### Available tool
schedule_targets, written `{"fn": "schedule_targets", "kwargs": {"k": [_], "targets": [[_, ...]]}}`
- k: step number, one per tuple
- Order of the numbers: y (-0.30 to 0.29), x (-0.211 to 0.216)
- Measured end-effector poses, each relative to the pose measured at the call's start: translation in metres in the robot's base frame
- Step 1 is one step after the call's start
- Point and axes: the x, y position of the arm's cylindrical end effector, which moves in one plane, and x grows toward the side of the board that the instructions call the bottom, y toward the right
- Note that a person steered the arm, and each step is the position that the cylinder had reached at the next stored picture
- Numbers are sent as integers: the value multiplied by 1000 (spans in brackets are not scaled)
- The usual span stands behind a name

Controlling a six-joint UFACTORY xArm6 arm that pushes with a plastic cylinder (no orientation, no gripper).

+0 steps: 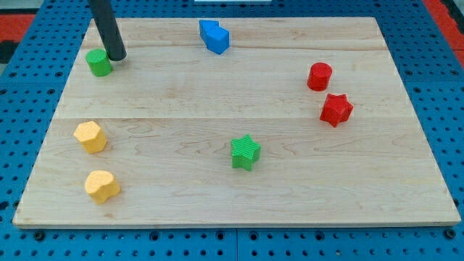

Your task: Place the arm below the blue cube

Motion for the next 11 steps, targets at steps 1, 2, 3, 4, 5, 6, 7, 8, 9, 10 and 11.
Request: {"fn": "schedule_targets", "kwargs": {"k": [1,2,3,4,5,6,7,8,9,10,11], "targets": [[-5,-40],[-45,-27],[-32,10],[-30,24],[-11,3],[25,0],[26,0],[29,0],[40,0],[96,0],[143,10]]}}
